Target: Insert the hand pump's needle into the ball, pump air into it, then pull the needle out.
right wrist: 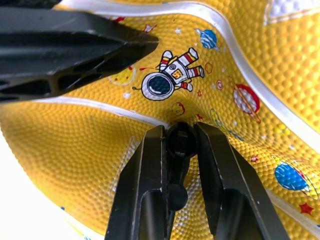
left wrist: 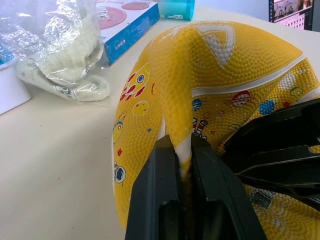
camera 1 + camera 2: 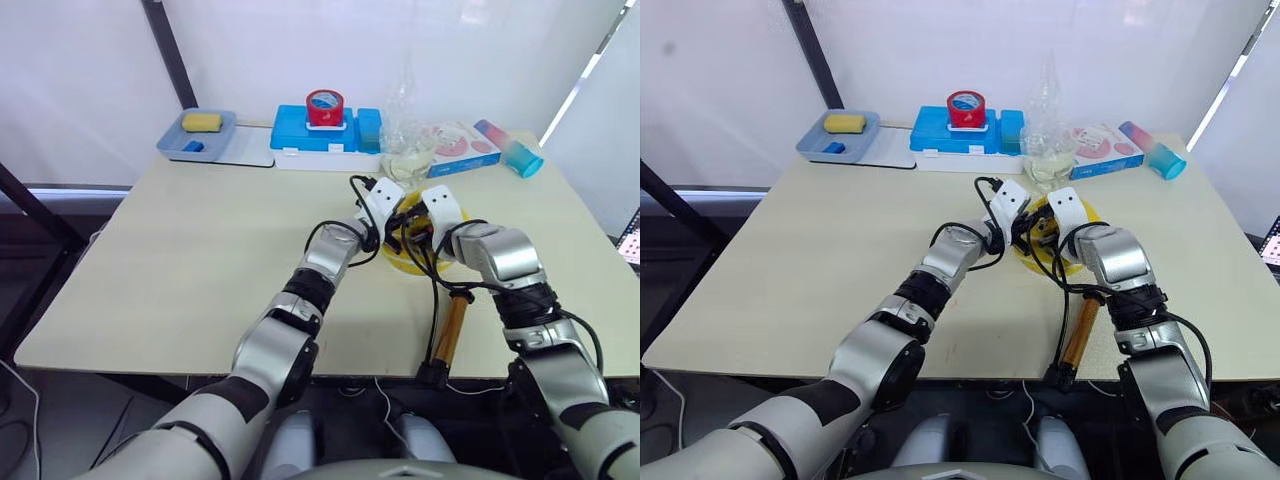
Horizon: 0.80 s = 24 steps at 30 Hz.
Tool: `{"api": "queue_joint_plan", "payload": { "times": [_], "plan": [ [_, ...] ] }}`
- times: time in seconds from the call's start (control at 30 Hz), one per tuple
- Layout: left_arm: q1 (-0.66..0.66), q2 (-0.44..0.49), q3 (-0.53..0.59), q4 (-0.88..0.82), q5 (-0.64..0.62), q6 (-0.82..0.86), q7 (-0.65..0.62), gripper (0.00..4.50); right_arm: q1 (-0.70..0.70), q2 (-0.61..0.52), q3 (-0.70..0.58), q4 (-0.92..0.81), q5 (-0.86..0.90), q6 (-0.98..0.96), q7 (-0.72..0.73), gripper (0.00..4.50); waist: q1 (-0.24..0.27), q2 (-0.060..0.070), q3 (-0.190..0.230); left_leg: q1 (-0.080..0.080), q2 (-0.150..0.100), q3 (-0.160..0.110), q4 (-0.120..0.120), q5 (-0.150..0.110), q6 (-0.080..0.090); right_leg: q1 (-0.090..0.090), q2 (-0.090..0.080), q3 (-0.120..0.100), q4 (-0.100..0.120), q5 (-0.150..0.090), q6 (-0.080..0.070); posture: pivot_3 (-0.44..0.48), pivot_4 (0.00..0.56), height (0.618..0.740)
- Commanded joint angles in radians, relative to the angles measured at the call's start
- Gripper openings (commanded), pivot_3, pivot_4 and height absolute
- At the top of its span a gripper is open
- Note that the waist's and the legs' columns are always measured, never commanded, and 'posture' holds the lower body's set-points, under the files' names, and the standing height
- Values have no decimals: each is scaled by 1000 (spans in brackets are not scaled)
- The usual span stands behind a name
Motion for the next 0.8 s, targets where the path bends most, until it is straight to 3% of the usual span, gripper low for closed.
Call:
{"api": "queue_joint_plan", "payload": {
  "times": [0.03,0.13,0.27,0.5,0.8],
  "plan": [
    [-3,-44,-26,-27,-10,-13,-38,0,95,32,5,217,-27,29,-42,304,-2,0,-1,0,0,0,0,0,0,0,-1,0,0,0,0,0,150,729],
    [-2,-43,-24,-28,-7,-14,-39,0,96,40,-25,177,-24,20,-43,304,-4,1,-1,0,0,-1,0,0,0,0,-4,-1,0,0,0,0,150,729],
    [-9,-36,-17,-17,-4,-19,-39,0,115,-5,-38,-19,-18,12,-13,304,-4,5,1,-1,0,-1,-1,0,0,0,-6,-2,-1,0,0,0,150,729],
    [-13,-33,-13,-10,-2,-27,-41,0,200,-84,-56,-298,26,-56,72,304,16,23,18,-5,-5,-1,-2,0,0,-1,-6,-7,-2,-1,2,0,150,729],
    [-13,-32,-19,-13,-3,-30,-46,0,277,-174,-130,-433,93,-82,151,304,43,22,25,-19,-14,-2,-2,3,6,-11,-10,-7,-5,-4,6,0,150,729]
  ]
}}
